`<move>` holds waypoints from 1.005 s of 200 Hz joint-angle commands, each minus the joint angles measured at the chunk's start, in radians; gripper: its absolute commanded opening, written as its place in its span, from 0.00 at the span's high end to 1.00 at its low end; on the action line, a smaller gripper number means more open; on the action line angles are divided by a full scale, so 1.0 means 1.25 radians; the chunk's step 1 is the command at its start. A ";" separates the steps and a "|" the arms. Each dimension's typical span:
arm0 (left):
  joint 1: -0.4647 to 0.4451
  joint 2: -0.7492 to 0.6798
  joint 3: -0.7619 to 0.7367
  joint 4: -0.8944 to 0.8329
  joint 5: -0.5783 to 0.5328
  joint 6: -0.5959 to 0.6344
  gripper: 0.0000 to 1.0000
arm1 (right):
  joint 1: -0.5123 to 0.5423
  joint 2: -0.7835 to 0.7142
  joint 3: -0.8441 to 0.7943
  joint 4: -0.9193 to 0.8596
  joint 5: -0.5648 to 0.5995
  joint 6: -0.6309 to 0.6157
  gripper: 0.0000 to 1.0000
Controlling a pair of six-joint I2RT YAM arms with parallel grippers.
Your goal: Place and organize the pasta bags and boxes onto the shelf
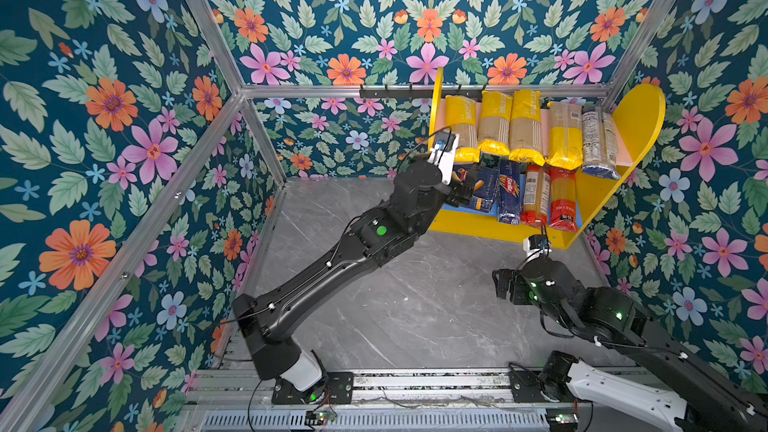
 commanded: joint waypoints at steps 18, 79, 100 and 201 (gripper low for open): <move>0.032 -0.212 -0.354 0.010 -0.171 -0.111 0.00 | 0.000 0.016 -0.022 0.030 -0.017 0.031 0.01; 0.088 -0.315 -0.680 0.078 -0.215 -0.258 0.00 | 0.003 -0.033 -0.006 -0.059 -0.002 0.078 0.01; 0.096 -0.275 -0.697 0.113 -0.206 -0.251 0.00 | 0.003 -0.045 -0.003 -0.081 0.030 0.080 0.01; 0.194 -0.259 -0.749 0.155 -0.165 -0.224 0.00 | -0.016 0.003 -0.031 -0.014 0.098 0.030 0.01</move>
